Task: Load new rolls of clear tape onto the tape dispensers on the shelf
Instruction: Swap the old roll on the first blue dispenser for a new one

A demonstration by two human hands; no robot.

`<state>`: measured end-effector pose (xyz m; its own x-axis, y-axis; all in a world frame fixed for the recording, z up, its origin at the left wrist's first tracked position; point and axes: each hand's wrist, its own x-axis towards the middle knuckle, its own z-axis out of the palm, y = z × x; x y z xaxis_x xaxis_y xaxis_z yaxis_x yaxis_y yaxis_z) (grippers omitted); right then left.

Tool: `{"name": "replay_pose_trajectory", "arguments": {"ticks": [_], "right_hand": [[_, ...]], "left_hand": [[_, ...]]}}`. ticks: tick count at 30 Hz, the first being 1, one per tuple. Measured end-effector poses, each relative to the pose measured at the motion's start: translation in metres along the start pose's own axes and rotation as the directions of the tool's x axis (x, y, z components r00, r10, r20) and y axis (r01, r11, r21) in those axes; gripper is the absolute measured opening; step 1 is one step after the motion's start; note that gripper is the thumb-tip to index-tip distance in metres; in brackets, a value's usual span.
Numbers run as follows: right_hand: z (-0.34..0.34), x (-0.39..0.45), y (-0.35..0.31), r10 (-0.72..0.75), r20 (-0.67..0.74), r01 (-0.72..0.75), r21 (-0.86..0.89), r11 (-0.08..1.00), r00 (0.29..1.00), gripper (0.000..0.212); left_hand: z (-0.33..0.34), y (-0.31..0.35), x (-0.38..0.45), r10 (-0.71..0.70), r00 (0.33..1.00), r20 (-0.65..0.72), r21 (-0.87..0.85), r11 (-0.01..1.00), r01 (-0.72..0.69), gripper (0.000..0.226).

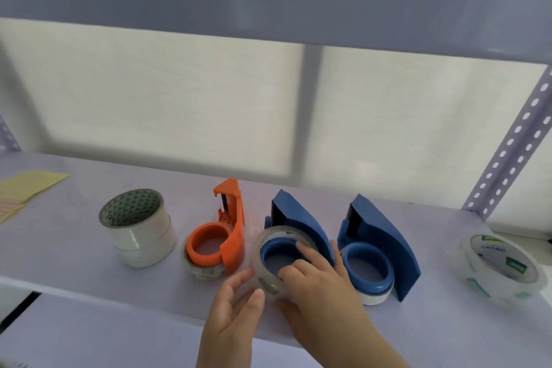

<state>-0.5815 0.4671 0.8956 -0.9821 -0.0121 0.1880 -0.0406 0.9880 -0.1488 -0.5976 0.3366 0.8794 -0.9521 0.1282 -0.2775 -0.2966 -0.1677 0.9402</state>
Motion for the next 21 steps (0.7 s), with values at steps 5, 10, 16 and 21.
{"name": "replay_pose_trajectory", "arguments": {"ticks": [5, 10, 16, 21], "right_hand": [[0.006, -0.021, 0.023, 0.083, -0.058, -0.033, 0.590, 0.806, 0.995, 0.026], [0.021, -0.056, -0.010, 0.277, -0.127, -0.015, 0.887, 0.461, 0.952, 0.052], [0.015, -0.059, 0.012, 0.135, -0.134, 0.034, 0.821, 0.570, 0.982, 0.041], [-0.007, -0.056, 0.027, 0.237, -0.286, 0.027, 0.688, 0.725, 0.928, 0.053]], "left_hand": [[-0.002, 0.005, 0.000, 0.041, 0.996, 0.077, -0.037, 0.999, -0.039, 0.038], [0.005, 0.005, -0.005, 0.054, 0.945, 0.323, -0.011, 0.999, -0.053, 0.056], [0.007, 0.008, -0.003, 0.002, 0.928, 0.373, 0.025, 1.000, -0.012, 0.040], [0.007, 0.008, -0.005, 0.032, 0.906, 0.421, 0.097, 0.992, -0.080, 0.030]]}}
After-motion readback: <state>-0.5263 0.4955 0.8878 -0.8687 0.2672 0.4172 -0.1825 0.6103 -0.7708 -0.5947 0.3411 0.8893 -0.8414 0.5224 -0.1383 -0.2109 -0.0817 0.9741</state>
